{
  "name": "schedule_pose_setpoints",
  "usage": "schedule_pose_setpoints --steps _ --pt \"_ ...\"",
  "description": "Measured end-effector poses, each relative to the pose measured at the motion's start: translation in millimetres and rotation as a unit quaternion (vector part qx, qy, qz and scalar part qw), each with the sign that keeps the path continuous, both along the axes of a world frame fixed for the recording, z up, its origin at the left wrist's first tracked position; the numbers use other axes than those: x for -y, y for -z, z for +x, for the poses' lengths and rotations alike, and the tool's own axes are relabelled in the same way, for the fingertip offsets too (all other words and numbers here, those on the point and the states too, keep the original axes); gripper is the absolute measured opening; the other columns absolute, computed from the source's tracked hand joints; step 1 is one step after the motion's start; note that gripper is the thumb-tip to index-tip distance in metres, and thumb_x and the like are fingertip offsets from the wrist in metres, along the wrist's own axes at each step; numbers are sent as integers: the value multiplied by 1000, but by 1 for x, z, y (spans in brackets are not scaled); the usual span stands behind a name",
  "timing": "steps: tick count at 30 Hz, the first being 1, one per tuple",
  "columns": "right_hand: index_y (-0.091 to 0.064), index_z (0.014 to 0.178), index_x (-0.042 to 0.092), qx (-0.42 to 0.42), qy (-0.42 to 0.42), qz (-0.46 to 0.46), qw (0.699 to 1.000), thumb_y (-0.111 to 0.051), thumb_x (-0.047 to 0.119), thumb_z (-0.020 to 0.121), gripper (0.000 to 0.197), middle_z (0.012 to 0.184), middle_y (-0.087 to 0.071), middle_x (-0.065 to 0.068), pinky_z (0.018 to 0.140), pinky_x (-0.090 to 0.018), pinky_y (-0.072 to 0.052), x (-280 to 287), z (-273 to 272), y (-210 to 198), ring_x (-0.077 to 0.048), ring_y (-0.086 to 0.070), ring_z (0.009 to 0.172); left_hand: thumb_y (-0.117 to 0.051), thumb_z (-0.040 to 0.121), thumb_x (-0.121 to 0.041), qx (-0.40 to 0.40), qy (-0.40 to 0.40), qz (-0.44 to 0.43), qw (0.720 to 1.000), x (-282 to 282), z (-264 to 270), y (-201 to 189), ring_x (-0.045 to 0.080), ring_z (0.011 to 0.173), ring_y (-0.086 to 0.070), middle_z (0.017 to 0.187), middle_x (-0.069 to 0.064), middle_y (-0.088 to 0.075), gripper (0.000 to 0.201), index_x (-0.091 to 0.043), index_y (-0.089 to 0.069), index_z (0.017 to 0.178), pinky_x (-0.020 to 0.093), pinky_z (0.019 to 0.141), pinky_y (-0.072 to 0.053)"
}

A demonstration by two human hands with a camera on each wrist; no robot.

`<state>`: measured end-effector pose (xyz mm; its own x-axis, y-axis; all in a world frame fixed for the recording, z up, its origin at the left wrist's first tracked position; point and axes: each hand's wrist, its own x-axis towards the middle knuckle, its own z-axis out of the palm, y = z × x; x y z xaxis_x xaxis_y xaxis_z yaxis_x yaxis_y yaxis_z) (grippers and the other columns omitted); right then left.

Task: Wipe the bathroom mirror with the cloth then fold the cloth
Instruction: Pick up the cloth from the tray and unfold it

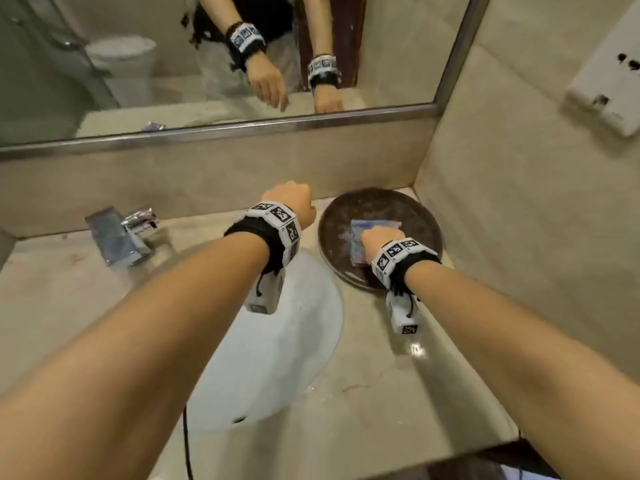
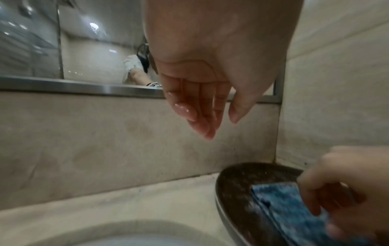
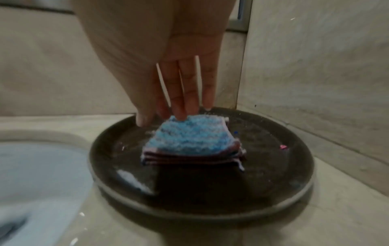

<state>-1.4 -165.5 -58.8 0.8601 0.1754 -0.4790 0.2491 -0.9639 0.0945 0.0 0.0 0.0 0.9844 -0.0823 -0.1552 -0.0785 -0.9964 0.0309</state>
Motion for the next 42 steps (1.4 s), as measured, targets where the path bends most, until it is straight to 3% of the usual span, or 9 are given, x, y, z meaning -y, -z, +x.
schedule_pose_setpoints --steps 2,5,11,16,21,25,31,37,42 --pt "-58 119 6 -31 -18 -30 999 -52 19 92 30 121 -63 -14 92 -40 -48 3 8 15 -31 -59 112 -46 92 -28 -28 2 15 999 5 2 10 36 91 -62 103 18 -65 29 -6 -60 102 35 70 -46" --pt "-63 111 8 -18 -48 -36 998 -61 16 84 28 111 -68 -11 80 -37 -52 4 12 33 -31 -64 103 -45 92 -28 -49 -4 18 999 8 1 26 36 91 -61 104 19 -64 29 -5 -59 103 36 72 -47" --pt "-59 121 8 -40 -34 3 999 -58 17 88 34 124 -62 -14 88 -40 -50 9 25 30 -32 -60 112 -43 91 -26 -42 -15 17 999 9 1 18 32 74 -53 96 18 -64 24 -7 -57 92 34 66 -45" --pt "-55 104 9 22 15 126 992 -48 21 94 17 113 -63 -15 70 -34 -42 20 36 -18 -33 -60 93 -44 92 -28 -30 -12 2 999 14 1 -7 32 77 -56 97 16 -64 28 -6 -61 99 33 67 -45" --pt "-61 101 9 96 64 237 965 -49 23 94 20 112 -64 -14 82 -34 -46 22 47 -84 -33 -59 103 -44 92 -33 0 16 -16 1000 32 0 -44 35 93 -61 105 17 -64 32 -9 -61 104 35 72 -45" --pt "-68 99 7 138 46 271 952 -58 19 89 18 112 -67 -13 89 -31 -46 15 48 -147 -30 -60 108 -49 90 -34 26 3 -130 991 39 3 -78 32 95 -62 101 16 -68 33 -7 -66 99 35 80 -49" --pt "-67 103 6 213 -6 286 934 -59 20 90 20 111 -67 -13 82 -28 -44 -3 35 -236 -29 -60 106 -62 85 -35 66 -30 -301 951 30 1 -124 31 91 -64 95 20 -69 39 2 -68 96 33 75 -48" --pt "-70 100 7 271 -17 316 909 -62 20 88 19 109 -68 -12 79 -25 -44 -25 24 -298 -26 -61 104 -64 86 -23 105 -36 -383 917 7 -4 -177 25 84 -63 92 13 -68 17 -7 -67 91 34 78 -53" --pt "-70 103 8 274 55 388 878 -61 21 89 22 90 -63 -7 61 -27 -44 -40 22 -330 -19 -57 84 -56 89 -11 83 -82 -583 804 -14 -14 -220 12 44 -49 69 7 -53 20 -16 -55 70 18 44 -43"
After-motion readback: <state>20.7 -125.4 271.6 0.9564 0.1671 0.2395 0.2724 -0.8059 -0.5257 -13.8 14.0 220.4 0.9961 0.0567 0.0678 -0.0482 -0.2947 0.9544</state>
